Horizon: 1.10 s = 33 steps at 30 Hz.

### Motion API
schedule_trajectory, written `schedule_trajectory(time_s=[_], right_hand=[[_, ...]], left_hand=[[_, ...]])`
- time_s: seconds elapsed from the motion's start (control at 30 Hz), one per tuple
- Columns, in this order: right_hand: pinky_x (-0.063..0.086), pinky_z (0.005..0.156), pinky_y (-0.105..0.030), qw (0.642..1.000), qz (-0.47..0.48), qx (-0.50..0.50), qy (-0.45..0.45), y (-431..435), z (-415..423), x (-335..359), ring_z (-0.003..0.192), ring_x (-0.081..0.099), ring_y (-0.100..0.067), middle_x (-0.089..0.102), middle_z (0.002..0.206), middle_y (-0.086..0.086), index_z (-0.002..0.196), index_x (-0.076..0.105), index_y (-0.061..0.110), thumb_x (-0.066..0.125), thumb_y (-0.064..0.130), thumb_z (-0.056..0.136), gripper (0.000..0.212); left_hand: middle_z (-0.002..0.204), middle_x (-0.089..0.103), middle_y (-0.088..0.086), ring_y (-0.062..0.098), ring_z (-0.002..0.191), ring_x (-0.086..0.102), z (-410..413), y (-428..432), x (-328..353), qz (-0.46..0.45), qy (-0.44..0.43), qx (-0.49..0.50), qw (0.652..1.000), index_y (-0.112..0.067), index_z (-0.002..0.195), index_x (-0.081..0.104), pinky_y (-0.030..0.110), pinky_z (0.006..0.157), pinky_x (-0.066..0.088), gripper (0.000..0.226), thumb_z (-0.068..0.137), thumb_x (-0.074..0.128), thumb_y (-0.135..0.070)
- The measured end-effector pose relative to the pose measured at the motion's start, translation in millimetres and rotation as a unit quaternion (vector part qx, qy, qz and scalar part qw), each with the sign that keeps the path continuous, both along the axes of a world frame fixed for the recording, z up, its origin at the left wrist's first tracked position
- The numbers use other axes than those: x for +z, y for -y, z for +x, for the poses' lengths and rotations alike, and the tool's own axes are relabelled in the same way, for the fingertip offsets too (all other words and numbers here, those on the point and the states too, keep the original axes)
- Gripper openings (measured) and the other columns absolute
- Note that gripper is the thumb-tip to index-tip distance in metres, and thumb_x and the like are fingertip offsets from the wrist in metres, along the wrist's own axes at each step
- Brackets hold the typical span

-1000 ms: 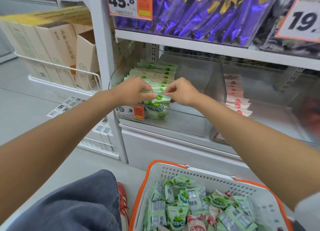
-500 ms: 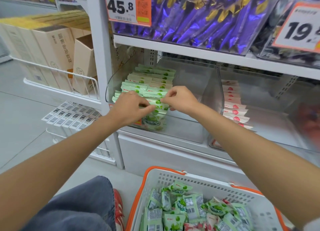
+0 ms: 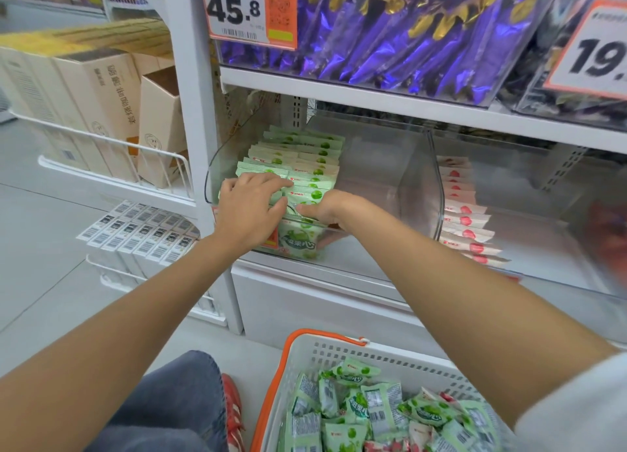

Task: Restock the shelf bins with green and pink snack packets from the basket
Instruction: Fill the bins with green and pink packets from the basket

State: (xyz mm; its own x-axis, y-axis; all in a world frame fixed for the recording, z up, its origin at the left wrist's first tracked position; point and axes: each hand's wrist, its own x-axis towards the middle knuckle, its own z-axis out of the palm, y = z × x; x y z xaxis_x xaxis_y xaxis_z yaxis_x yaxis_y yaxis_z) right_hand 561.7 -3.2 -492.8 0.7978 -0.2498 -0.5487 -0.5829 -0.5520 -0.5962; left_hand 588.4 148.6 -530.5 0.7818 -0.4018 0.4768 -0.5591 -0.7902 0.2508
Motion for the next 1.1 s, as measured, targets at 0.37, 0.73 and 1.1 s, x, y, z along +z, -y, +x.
schedule_trajectory(time_s=[0.37,0.73,1.1], right_hand=[[0.058,0.084,-0.032,0.993,0.103,0.008,0.048,40,-21,22,0.085,0.067,-0.022,0.064,0.106,-0.015,0.105,0.060,0.005,0.074,0.025,0.085,0.032],[0.061,0.075,-0.040,0.958,-0.002,0.029,0.286,40,-23,-7,0.063,0.067,-0.021,0.065,0.068,-0.009,0.080,0.069,0.000,0.064,0.020,0.093,0.024],[0.055,0.082,-0.054,0.972,-0.045,0.107,0.203,41,-7,-31,0.068,0.046,-0.015,0.050,0.066,-0.005,0.075,0.063,-0.015,0.070,-0.001,0.076,0.016]], left_hand=[[0.116,0.060,-0.003,0.023,0.122,0.043,7,0,28,0.004,-0.086,-0.044,0.995,-0.037,0.096,0.072,0.043,0.101,0.028,0.018,0.087,0.064,-0.050],[0.046,0.039,-0.006,0.010,0.051,0.039,21,-2,27,-0.033,-0.155,-0.054,0.986,-0.019,0.048,0.048,0.035,0.069,0.036,0.054,0.093,0.060,-0.045],[0.080,0.066,0.003,0.024,0.090,0.054,30,-4,17,0.022,-0.130,-0.062,0.989,-0.013,0.067,0.064,0.044,0.086,0.043,0.050,0.097,0.049,-0.049]])
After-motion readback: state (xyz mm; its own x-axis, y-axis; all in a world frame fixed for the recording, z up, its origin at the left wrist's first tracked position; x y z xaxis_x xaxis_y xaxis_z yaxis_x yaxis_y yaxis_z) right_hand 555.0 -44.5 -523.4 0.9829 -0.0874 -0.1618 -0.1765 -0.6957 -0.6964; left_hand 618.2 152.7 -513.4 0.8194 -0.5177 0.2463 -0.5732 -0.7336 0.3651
